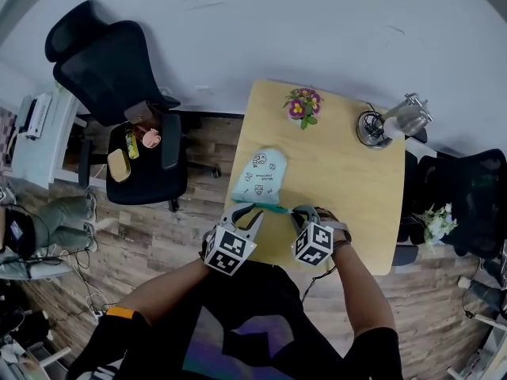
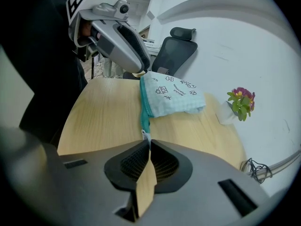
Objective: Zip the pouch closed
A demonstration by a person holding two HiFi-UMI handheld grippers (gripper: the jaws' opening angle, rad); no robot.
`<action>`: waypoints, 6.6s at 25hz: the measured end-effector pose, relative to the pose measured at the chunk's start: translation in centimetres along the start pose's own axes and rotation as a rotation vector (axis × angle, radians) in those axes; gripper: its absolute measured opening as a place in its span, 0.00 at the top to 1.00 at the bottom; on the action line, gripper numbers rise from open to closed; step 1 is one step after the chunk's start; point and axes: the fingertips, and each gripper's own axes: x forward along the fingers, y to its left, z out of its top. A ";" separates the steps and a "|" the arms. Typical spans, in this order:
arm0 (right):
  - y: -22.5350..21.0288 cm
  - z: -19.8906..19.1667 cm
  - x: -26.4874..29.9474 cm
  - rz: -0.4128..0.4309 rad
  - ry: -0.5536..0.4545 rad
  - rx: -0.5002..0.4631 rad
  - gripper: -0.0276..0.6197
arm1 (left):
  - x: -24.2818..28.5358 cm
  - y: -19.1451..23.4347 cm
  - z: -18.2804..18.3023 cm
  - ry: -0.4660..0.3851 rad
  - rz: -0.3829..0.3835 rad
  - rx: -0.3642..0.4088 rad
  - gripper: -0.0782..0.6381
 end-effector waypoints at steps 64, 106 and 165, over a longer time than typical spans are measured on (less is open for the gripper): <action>-2.7 14.7 -10.3 0.298 -0.519 0.755 0.93 | -6.3 0.7 6.4 -0.268 -0.101 0.293 0.79; -1.9 10.2 -10.3 0.184 -0.434 0.832 0.93 | -5.5 11.3 1.6 -0.154 0.089 0.018 0.87; -5.8 18.9 -20.2 -0.560 -0.615 0.858 0.94 | -15.5 5.4 12.9 -0.361 0.009 -0.042 0.87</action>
